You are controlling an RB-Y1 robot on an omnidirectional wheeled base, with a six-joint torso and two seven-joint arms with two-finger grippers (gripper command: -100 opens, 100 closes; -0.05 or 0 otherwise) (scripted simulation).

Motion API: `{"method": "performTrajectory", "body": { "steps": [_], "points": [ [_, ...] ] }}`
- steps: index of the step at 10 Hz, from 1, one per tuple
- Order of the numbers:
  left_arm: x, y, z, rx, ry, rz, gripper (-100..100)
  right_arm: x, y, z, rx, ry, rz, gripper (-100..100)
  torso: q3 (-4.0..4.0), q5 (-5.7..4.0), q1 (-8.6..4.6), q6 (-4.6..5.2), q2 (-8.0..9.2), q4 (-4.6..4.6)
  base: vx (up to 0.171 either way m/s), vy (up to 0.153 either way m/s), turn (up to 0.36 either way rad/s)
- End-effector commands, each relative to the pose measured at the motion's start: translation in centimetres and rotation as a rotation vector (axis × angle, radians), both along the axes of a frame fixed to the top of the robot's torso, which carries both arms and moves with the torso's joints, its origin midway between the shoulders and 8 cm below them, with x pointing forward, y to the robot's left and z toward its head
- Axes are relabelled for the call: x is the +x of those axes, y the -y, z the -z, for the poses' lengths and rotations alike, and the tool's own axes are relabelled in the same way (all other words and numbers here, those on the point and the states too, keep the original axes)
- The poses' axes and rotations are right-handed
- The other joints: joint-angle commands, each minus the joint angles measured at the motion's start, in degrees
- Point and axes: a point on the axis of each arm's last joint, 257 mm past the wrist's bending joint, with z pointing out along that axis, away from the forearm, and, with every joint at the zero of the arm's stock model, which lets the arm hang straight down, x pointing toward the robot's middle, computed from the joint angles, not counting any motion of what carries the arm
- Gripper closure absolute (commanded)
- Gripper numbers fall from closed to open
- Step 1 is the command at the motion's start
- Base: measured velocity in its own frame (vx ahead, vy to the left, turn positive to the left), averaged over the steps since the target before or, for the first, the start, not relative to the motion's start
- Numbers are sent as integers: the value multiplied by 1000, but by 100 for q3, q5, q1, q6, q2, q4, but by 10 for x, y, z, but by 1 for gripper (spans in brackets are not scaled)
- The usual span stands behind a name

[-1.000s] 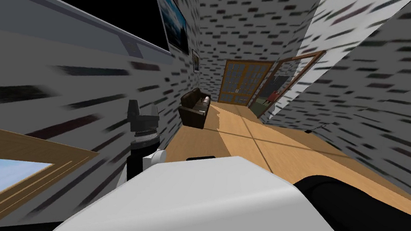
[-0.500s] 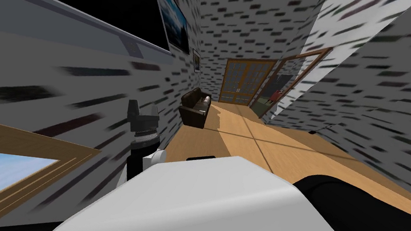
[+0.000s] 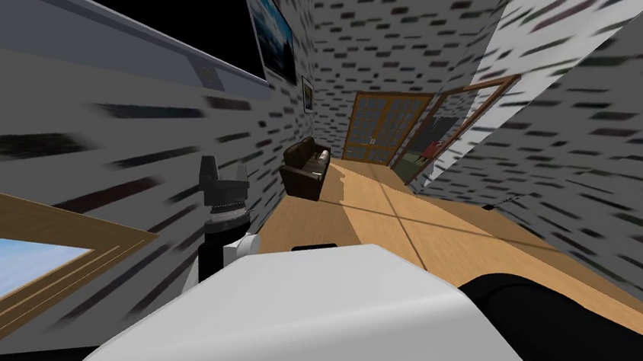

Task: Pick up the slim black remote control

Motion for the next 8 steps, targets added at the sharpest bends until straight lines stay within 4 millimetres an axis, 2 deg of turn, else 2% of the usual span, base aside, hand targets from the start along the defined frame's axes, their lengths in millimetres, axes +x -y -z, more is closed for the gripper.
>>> {"method": "performTrajectory", "body": {
  "steps": [1, 2, 3, 6, 7, 8],
  "points": [
    [0, 0, 0, 0, 0, 0, 0, 0, 0, 0, 0, 0, 0, 100, 0, 0, 0, 0, 0, 0, 0, 0, 0],
    [0, 0, 0, 0, 0, 0, 0, 0, 0, 0, 0, 0, 0, 0, 0, 0, 0, 0, 0, 0, 0, 0, 0],
    [0, 0, 0, 0, 0, 0, 0, 1, 8, -8, -1, -3, -2, 100, 0, 1, 0, 0, 0, 0, 10, 18, -57],
    [0, 0, 0, 0, 0, 0, 0, 1, 17, -22, 2, -8, -11, 100, -5, 8, 16, 1, -7, -4, 16, 31, -36],
    [0, 0, 0, 0, 0, 0, 0, 1, 14, -19, 1, -7, -10, 100, -6, 8, 17, 0, -8, -4, 5, 14, -6],
    [0, 0, 0, 0, 0, 0, 0, 2, 14, -19, 1, -7, -9, 0, -4, 5, 11, 0, -6, -3, 0, 0, 0]
  ]
}}
